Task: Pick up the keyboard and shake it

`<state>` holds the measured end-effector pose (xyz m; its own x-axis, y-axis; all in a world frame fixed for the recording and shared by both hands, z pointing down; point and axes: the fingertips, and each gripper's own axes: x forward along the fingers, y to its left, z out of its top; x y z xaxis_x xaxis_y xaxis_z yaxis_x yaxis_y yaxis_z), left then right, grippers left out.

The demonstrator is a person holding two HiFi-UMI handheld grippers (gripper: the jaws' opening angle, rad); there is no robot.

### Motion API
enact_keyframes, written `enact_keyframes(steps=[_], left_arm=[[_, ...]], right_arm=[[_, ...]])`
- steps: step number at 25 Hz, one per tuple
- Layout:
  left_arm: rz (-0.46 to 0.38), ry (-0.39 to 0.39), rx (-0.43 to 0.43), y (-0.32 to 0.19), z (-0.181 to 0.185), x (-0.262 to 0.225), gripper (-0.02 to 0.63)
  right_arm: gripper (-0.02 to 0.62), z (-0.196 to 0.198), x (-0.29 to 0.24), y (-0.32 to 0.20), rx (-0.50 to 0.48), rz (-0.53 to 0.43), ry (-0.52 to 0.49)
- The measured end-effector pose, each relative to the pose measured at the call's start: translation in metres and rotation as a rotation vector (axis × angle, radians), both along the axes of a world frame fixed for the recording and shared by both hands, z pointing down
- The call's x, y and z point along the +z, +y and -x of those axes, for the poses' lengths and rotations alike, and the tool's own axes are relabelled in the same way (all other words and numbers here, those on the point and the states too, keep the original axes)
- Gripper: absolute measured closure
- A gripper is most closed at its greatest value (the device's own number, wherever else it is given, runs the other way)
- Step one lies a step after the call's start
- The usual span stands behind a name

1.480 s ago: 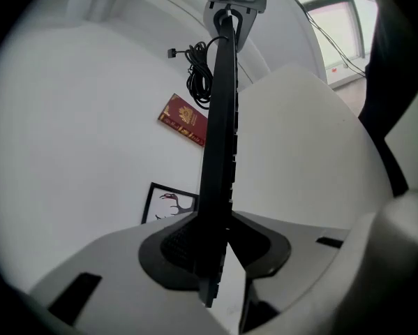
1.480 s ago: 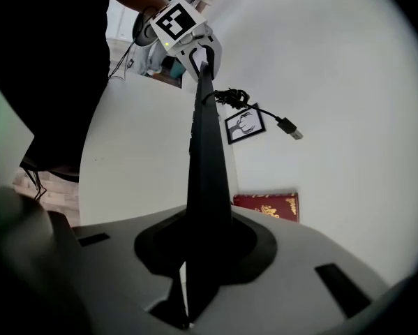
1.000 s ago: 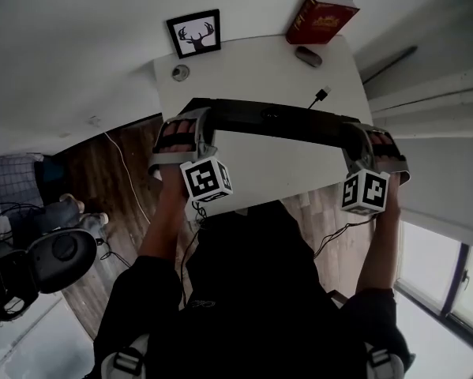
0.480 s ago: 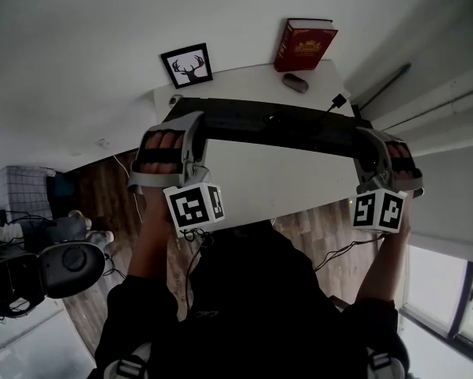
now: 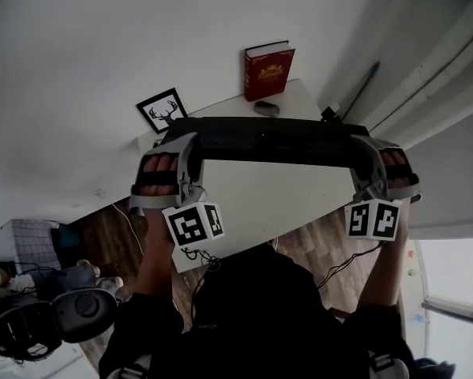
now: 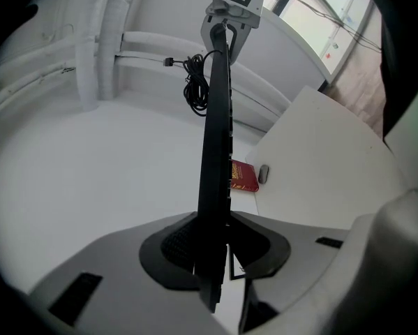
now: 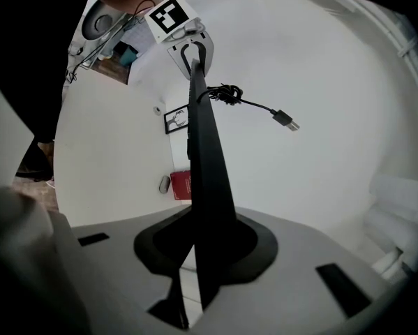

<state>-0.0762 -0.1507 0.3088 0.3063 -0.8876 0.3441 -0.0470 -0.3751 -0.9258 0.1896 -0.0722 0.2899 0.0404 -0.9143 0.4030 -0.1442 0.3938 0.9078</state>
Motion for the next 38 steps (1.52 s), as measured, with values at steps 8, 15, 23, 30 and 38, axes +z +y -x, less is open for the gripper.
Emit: enact_keyframes(steps=[8, 15, 23, 30, 38], left_arm=[[-0.049, -0.001, 0.139, -0.009, -0.058, -0.006, 0.5], [-0.013, -0.003, 0.266, 0.0, -0.115, 0.019, 0.511], [-0.036, 0.027, 0.384, 0.001, -0.158, -0.002, 0.511], [-0.012, 0.098, 0.519, 0.008, -0.208, -0.01, 0.512], [0.039, 0.137, 0.622, 0.029, -0.266, -0.009, 0.514]], right_arm=[[0.509, -0.041, -0.009, 0.036, 0.167, -0.065, 0.039], [0.511, -0.079, 0.005, 0.078, 0.318, -0.039, 0.083], [0.509, -0.098, -0.019, 0.108, 0.443, -0.065, 0.11], [0.509, -0.105, -0.05, 0.151, 0.627, -0.056, 0.219], [0.511, -0.096, -0.076, 0.205, 0.783, -0.007, 0.351]])
